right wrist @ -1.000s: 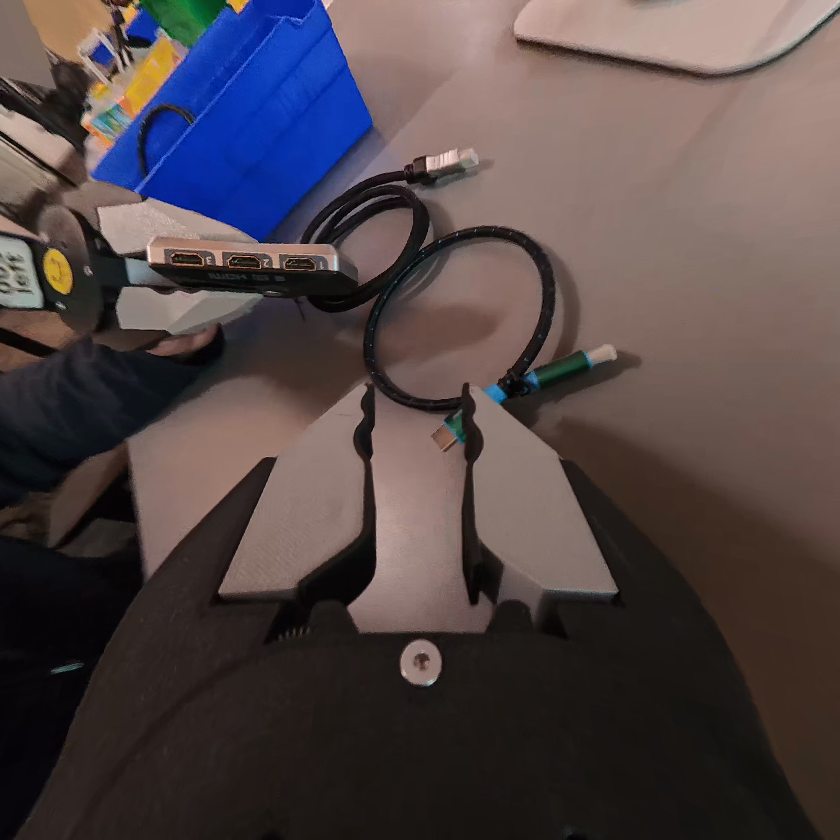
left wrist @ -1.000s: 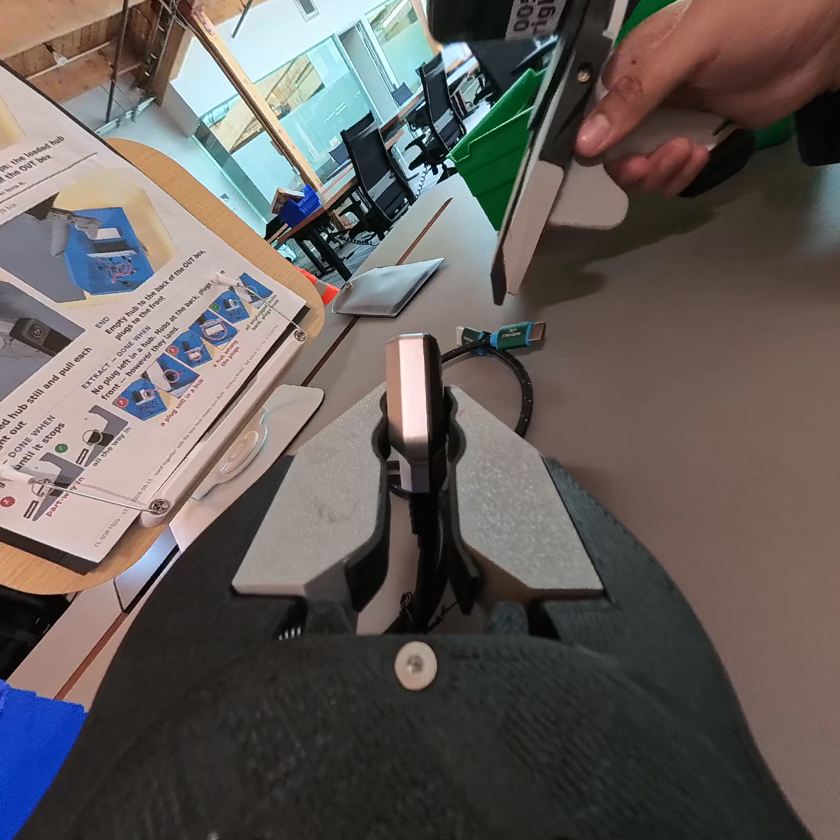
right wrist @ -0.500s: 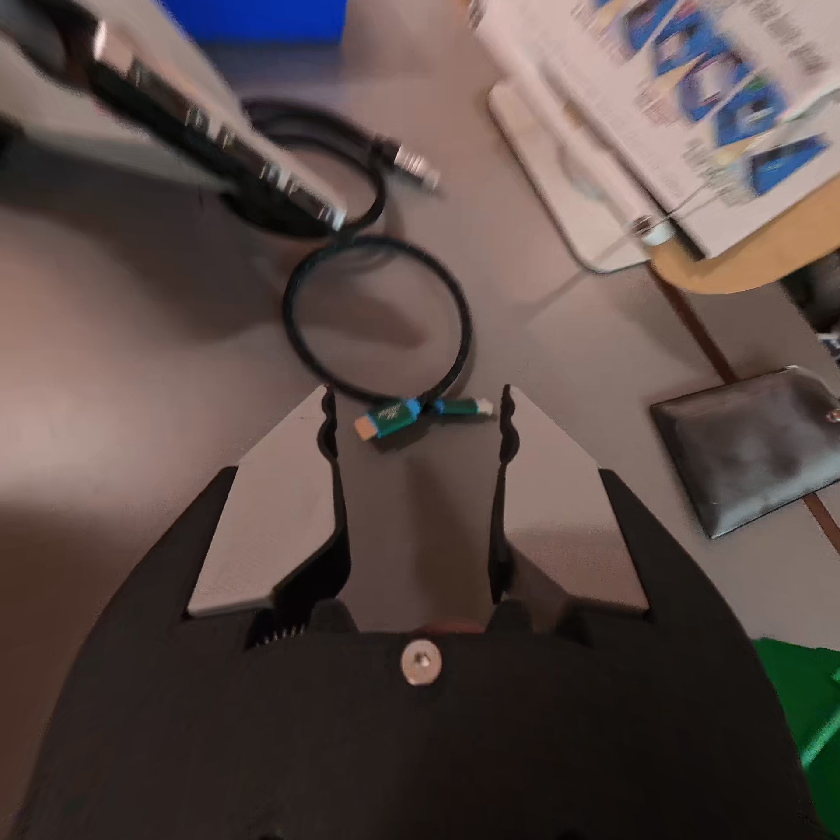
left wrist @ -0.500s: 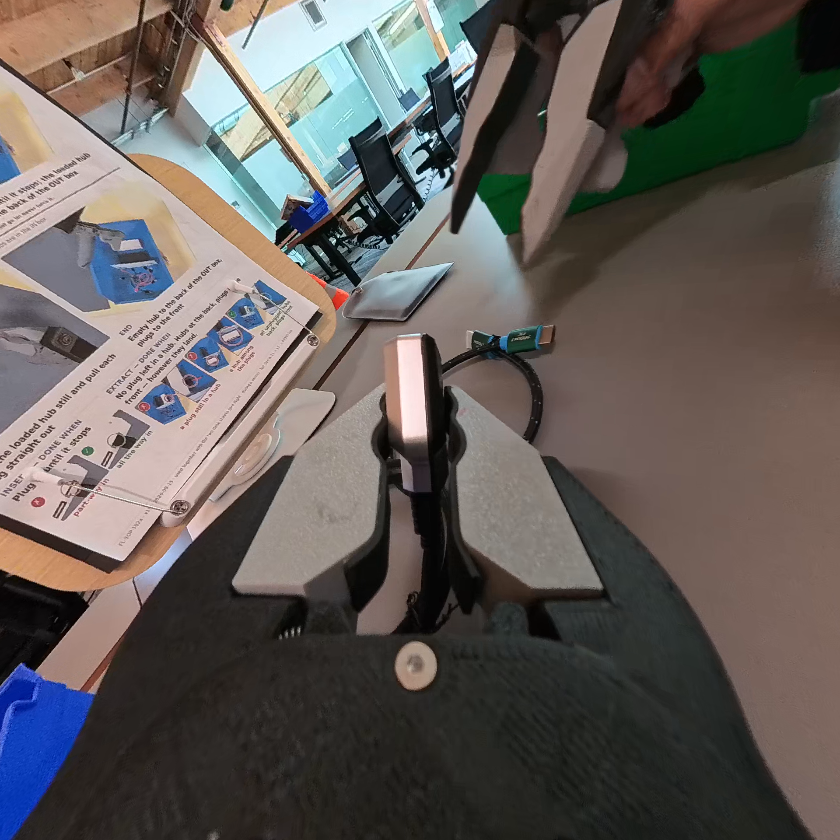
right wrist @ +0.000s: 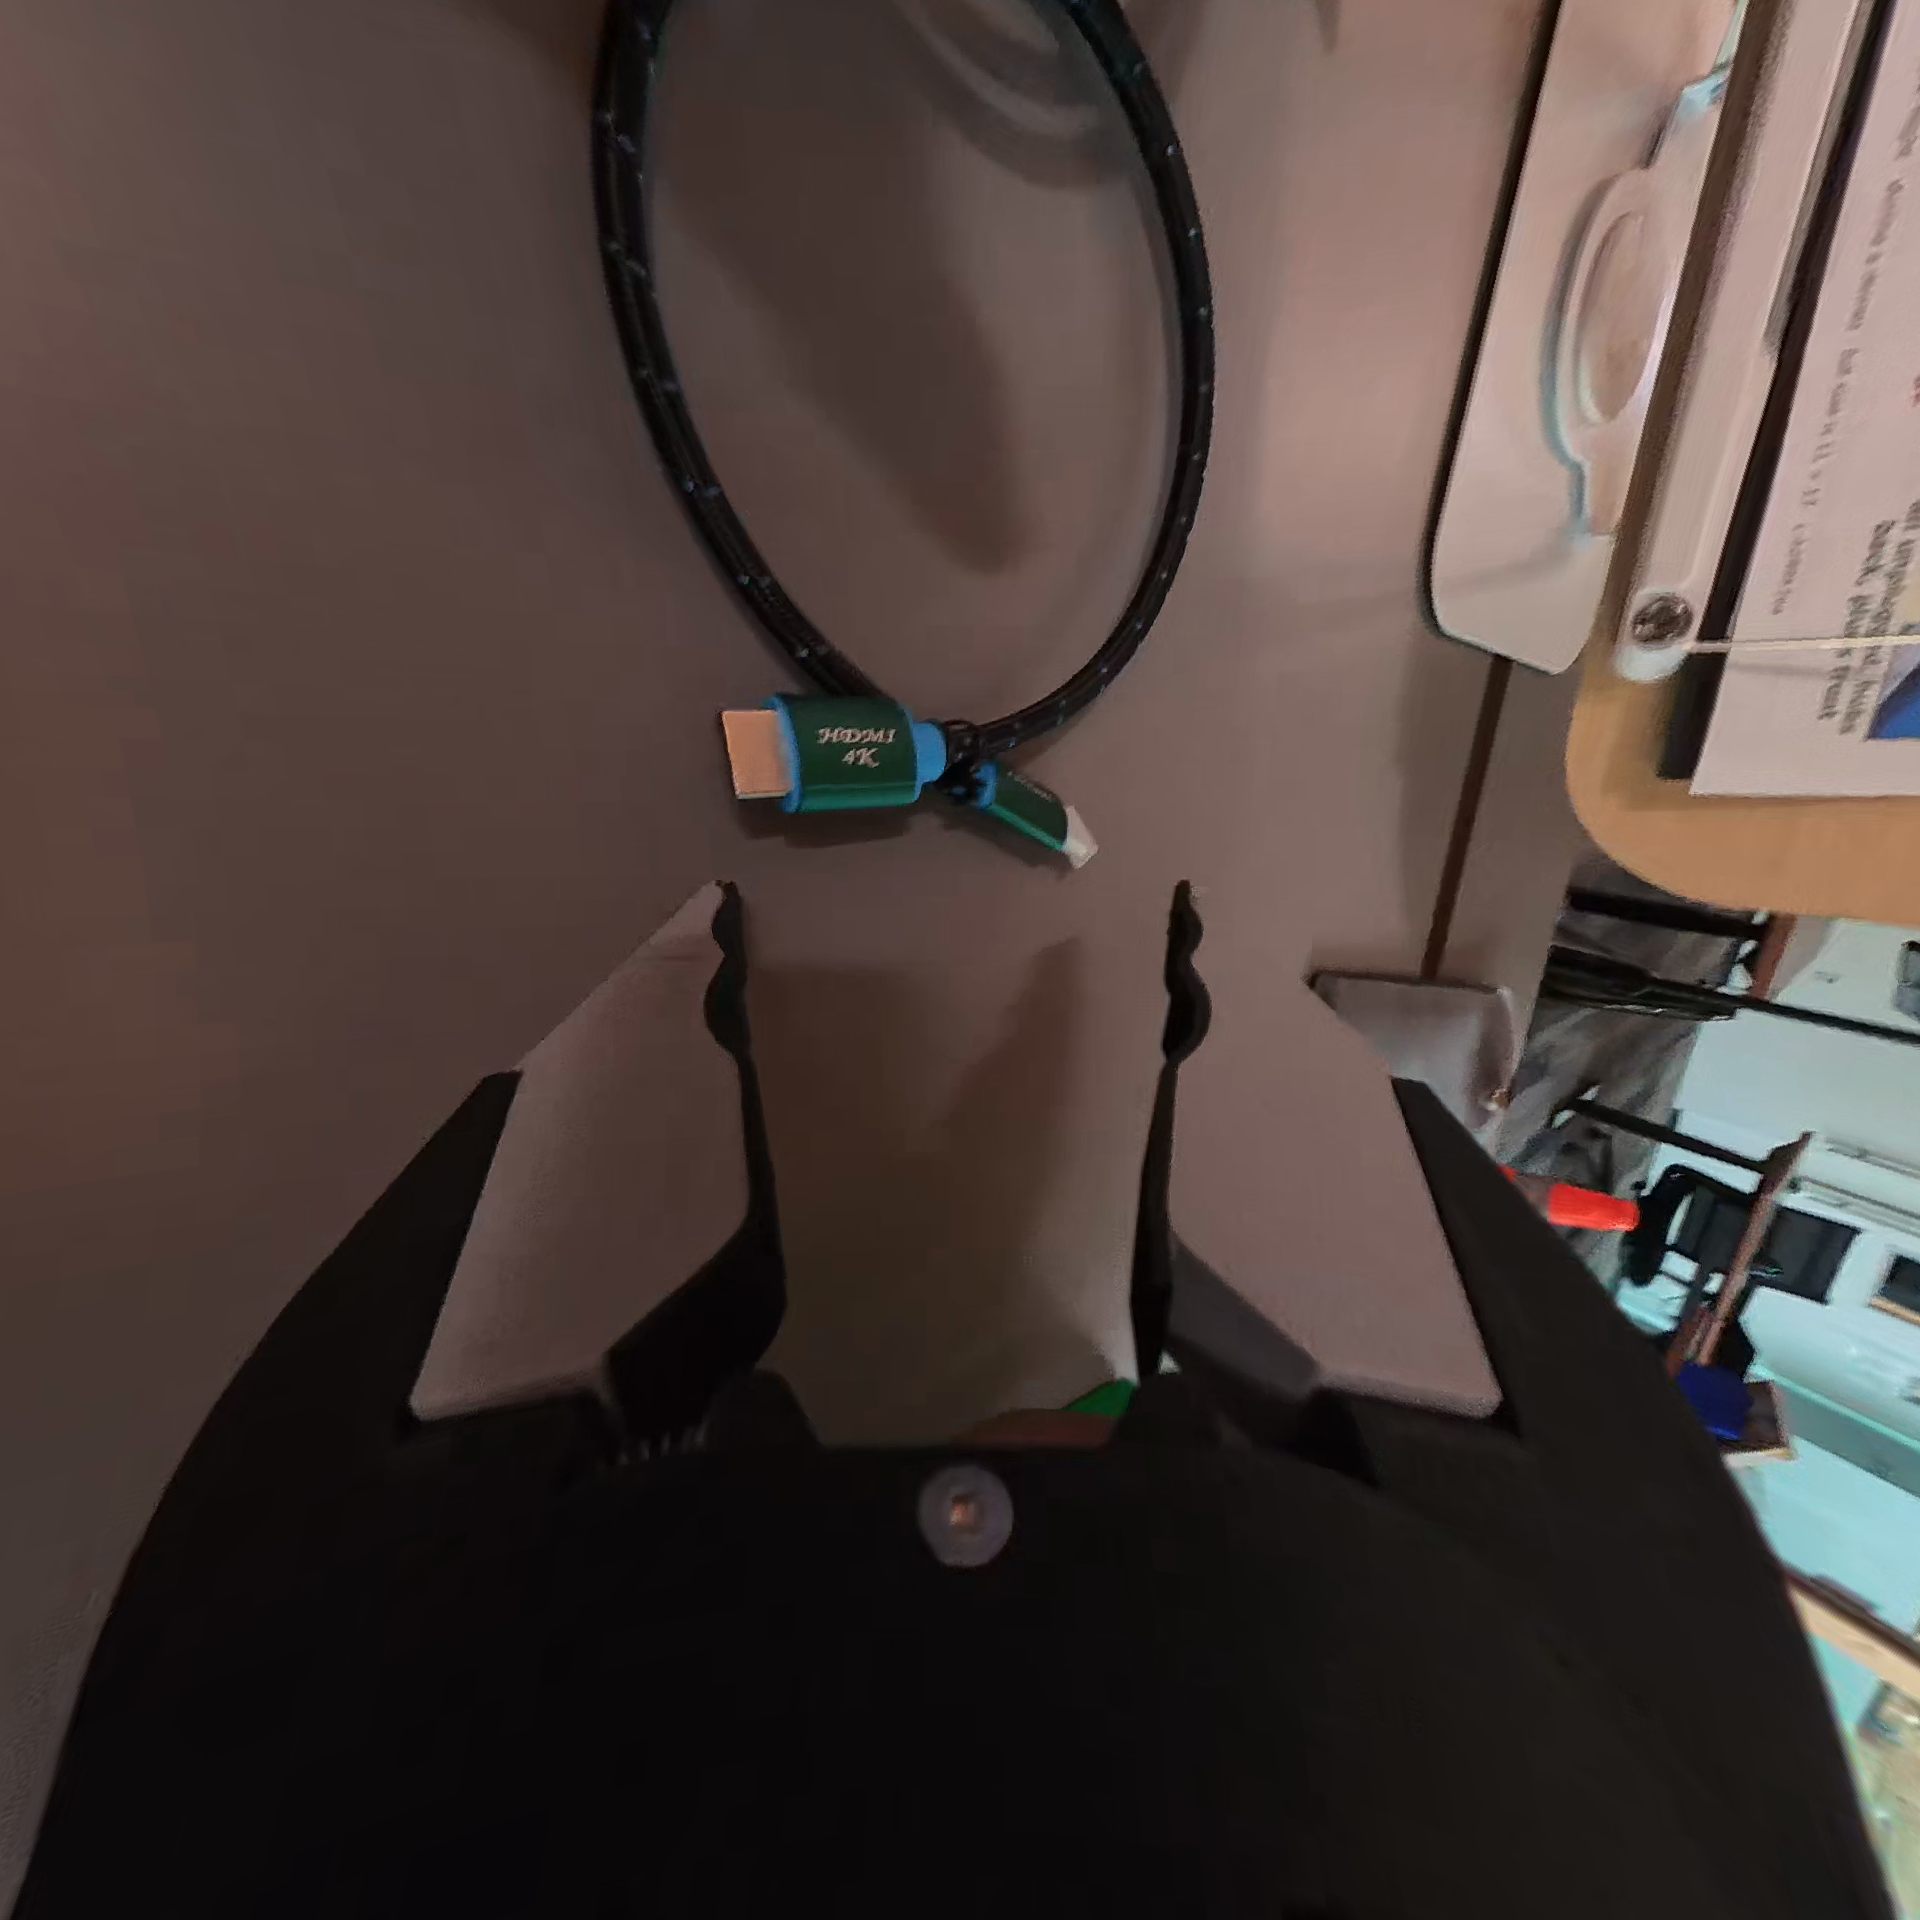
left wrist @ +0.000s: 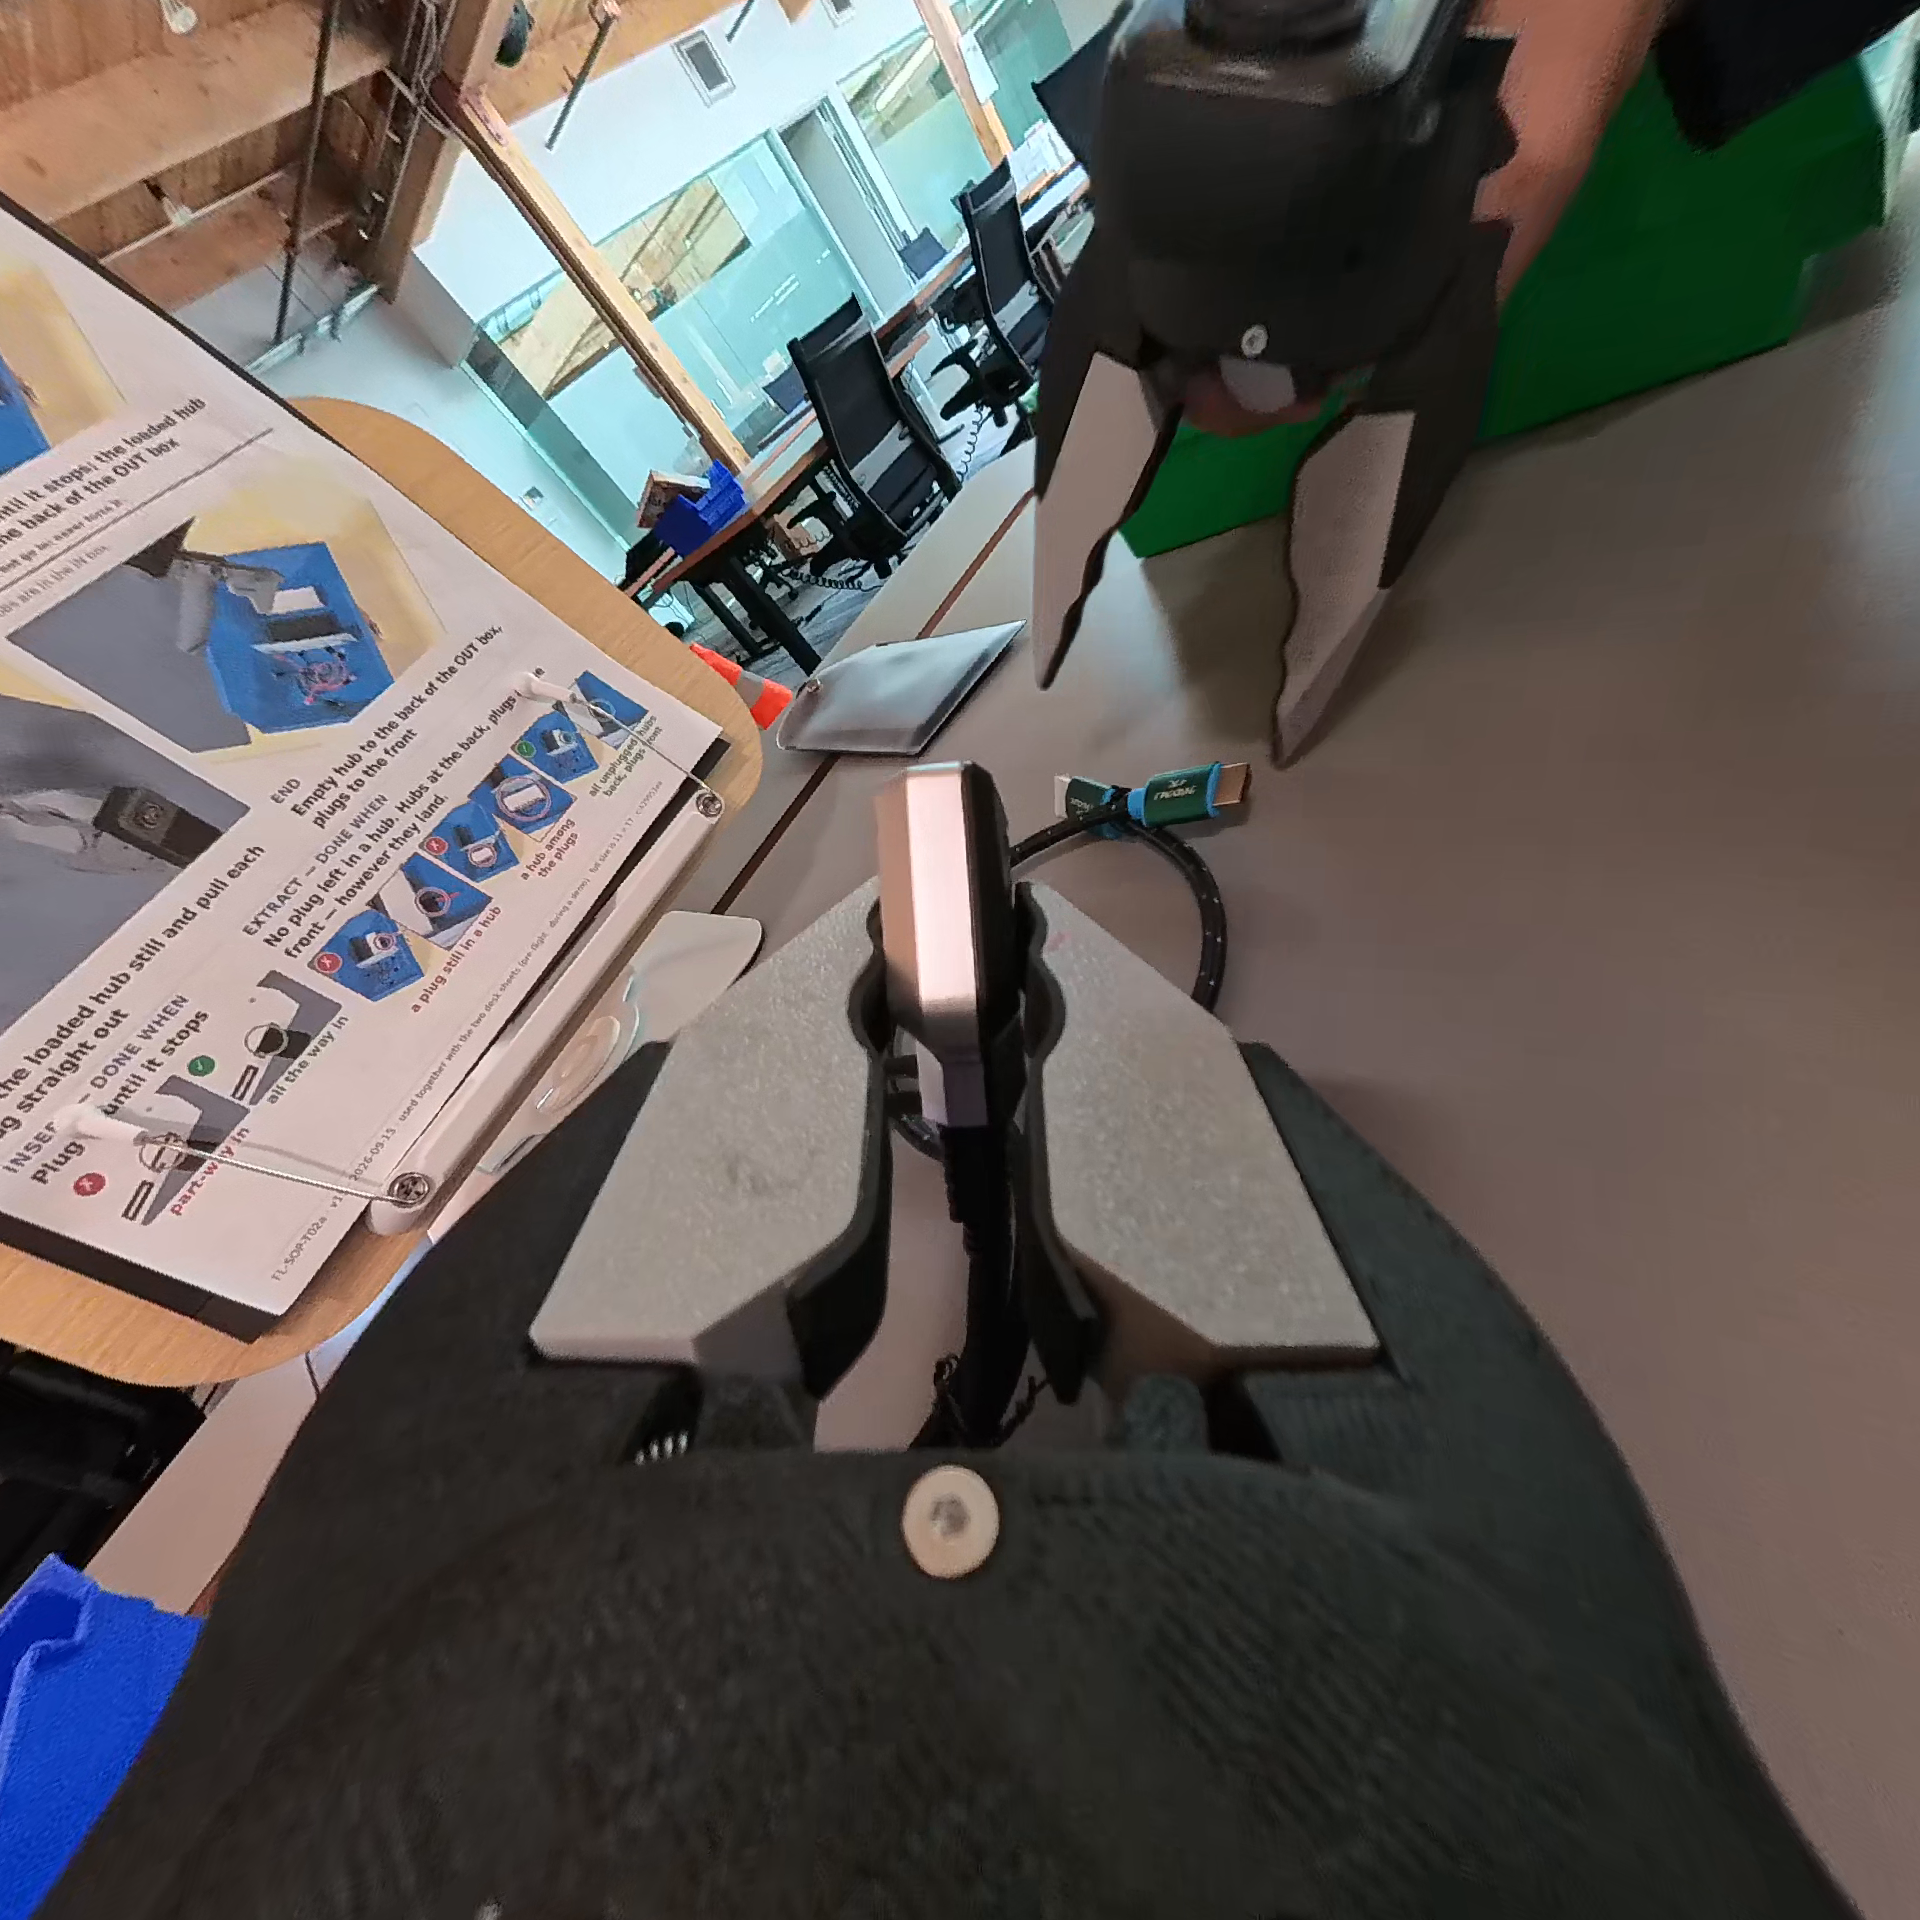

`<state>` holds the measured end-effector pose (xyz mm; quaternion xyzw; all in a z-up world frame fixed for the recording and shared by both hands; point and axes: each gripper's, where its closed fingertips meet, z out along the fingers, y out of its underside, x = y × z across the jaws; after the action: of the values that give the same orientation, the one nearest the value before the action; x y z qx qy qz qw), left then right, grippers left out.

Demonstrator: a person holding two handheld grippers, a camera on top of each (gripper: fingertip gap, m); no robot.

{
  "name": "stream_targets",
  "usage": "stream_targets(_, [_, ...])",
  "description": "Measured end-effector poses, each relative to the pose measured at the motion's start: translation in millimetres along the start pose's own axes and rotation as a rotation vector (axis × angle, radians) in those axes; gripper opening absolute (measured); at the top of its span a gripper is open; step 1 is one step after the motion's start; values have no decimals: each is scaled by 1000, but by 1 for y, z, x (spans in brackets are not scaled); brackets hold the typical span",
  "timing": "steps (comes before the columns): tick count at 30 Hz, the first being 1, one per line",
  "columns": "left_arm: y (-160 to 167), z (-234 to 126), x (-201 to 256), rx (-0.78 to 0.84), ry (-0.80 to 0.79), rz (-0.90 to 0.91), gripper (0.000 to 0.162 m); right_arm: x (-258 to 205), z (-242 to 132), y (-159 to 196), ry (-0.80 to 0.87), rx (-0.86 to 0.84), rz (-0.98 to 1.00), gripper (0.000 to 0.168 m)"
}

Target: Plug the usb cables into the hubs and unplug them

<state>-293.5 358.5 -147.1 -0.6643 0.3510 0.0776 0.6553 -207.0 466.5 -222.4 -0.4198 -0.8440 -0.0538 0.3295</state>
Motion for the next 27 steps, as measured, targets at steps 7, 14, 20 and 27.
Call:
stream_targets(7, [2, 2, -1, -10, 4, -17, 19, -13, 14, -32, -42, 80, -89, 38])
stream_targets(14, [2, 1, -2, -10, -3, -12, 19, -57, -17, -55, -124, 100, -101, 9])
stream_targets(20, [1, -1, -7, -4, -17, -32, 19, -112, -63, -86, -257, 206, -59, 27])
stream_targets(27, [3, -1, -2, -4, -2, 11, 19, -108, -69, -80, -395, 216, 302, 52])
